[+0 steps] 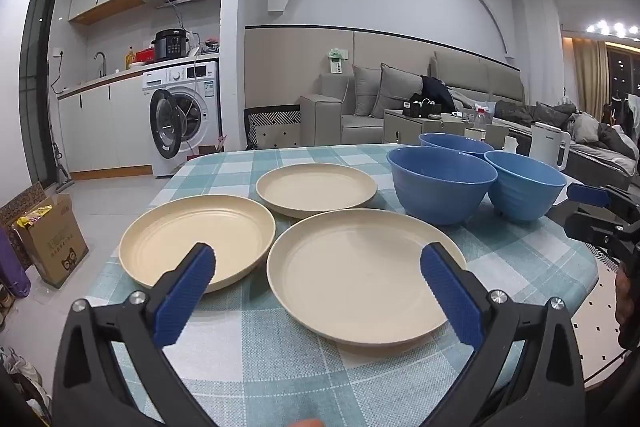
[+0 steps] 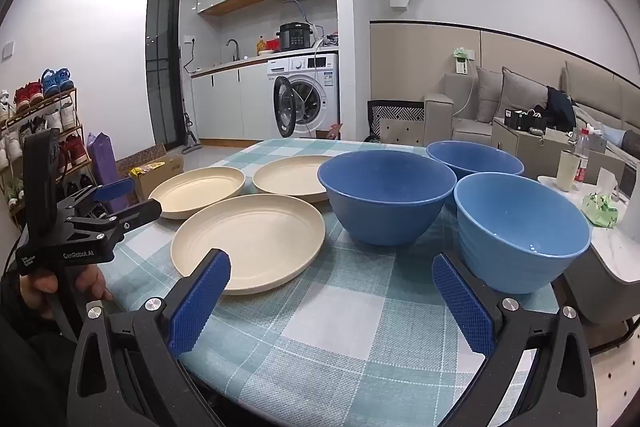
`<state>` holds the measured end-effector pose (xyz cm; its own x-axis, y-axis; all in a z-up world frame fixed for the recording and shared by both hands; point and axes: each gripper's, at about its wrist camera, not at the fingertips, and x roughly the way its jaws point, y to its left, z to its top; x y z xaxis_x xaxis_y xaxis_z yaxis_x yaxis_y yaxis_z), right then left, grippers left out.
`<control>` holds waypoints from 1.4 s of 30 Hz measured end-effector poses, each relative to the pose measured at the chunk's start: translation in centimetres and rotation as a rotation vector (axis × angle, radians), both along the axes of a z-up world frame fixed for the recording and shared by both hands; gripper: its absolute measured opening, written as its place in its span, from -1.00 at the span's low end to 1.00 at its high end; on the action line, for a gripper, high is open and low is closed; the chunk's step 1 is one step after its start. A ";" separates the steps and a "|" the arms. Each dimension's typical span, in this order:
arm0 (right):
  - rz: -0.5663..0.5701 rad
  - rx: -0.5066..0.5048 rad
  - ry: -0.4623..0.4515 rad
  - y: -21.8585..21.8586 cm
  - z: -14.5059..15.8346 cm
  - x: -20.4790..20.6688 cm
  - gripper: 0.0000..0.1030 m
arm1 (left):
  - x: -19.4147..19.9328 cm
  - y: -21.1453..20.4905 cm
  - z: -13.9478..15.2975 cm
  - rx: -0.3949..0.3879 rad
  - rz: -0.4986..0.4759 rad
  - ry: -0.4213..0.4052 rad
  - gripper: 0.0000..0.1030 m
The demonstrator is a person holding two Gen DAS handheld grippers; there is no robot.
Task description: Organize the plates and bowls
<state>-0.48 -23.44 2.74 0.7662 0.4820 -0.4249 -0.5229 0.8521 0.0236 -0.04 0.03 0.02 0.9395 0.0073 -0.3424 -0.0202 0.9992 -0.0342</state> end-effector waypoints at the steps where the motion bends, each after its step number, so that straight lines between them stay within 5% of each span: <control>1: 0.000 0.002 -0.003 0.0 0.0 0.0 0.99 | 0.0 0.1 0.0 0.002 0.001 -0.002 1.00; 42: 0.005 0.001 0.005 0.4 -0.3 -0.1 0.99 | -0.1 -0.2 -0.2 0.010 -0.009 0.006 1.00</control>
<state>-0.61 -23.02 2.47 0.7616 0.4864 -0.4283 -0.5274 0.8492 0.0266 -0.13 -0.21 -0.22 0.9376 0.0019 -0.3477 -0.0110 0.9996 -0.0242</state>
